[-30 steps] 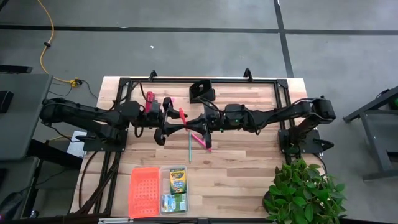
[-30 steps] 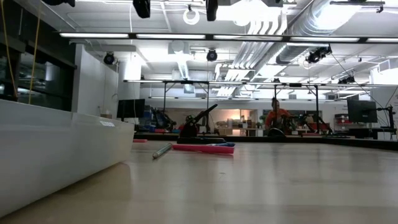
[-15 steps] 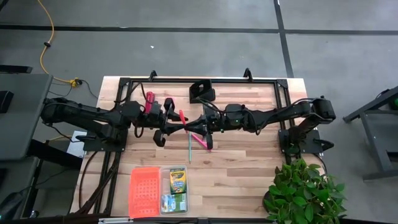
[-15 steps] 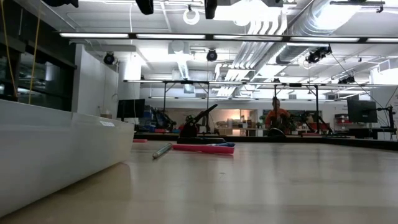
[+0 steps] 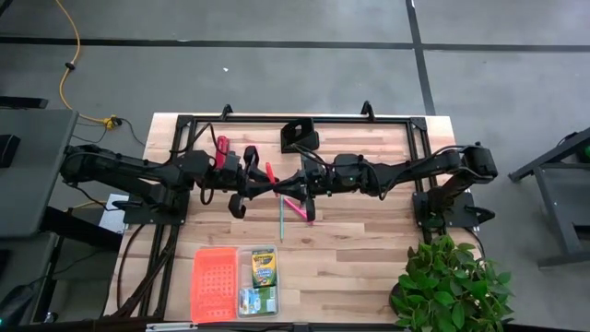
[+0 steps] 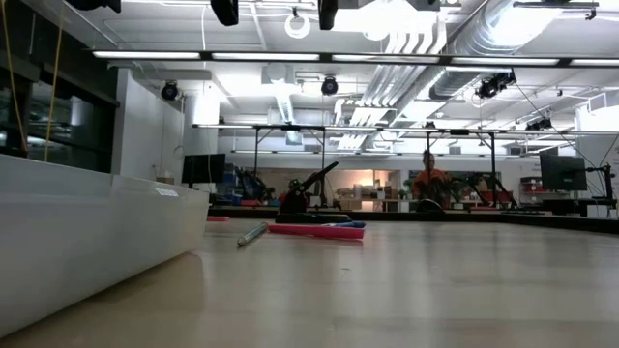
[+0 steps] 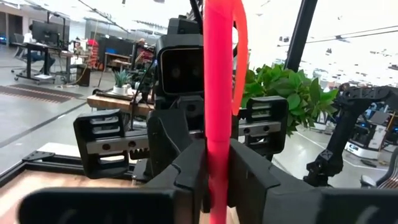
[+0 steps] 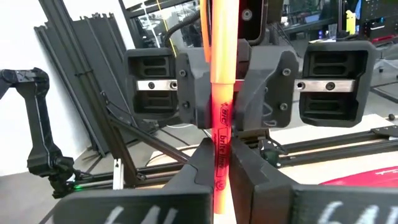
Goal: Pack school essentials
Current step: Put the orange pen into the supply box
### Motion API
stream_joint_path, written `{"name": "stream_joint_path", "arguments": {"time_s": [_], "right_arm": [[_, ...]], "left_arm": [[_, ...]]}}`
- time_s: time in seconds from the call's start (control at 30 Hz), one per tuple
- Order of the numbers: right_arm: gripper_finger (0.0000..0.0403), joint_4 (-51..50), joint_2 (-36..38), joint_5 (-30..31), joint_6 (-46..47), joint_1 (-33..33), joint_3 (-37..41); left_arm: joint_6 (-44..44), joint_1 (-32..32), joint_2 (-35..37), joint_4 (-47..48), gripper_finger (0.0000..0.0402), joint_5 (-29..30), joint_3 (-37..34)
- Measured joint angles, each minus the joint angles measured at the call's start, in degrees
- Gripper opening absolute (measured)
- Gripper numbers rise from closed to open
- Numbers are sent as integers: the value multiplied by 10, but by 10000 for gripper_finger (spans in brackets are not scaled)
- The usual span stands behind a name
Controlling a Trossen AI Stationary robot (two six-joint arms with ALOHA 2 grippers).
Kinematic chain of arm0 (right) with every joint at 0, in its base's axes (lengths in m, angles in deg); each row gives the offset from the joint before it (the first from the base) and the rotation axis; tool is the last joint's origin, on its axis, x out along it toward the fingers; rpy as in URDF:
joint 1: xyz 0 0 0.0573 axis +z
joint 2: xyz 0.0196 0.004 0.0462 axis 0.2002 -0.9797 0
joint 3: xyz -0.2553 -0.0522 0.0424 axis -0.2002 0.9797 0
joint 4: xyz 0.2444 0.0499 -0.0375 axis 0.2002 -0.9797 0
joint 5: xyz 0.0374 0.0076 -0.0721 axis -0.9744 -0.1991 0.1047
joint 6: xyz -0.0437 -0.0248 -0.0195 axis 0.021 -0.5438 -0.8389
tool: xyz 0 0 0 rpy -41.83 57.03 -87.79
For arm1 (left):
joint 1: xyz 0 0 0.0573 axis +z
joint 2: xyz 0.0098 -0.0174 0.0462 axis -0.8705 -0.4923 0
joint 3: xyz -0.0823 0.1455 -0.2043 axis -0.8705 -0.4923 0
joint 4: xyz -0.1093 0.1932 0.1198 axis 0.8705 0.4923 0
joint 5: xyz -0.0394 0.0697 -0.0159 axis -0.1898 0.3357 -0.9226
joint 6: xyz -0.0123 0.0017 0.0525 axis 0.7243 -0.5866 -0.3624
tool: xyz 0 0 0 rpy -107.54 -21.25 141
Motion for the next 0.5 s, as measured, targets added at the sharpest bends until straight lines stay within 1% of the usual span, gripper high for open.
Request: {"name": "stream_joint_path", "arguments": {"time_s": [0.1,0.2,0.4,0.5], "right_arm": [[1,0,0,0,-2,0,0],[9,0,0,0,-2,0,0],[47,-3,0,1,0,0,0],[73,-34,6,22,0,0,0]], "left_arm": [[1,0,0,0,31,-1,0],[1,0,0,0,13,-2,0],[0,2,0,3,17,-7,0],[0,8,7,24,20,-13,0]]}}
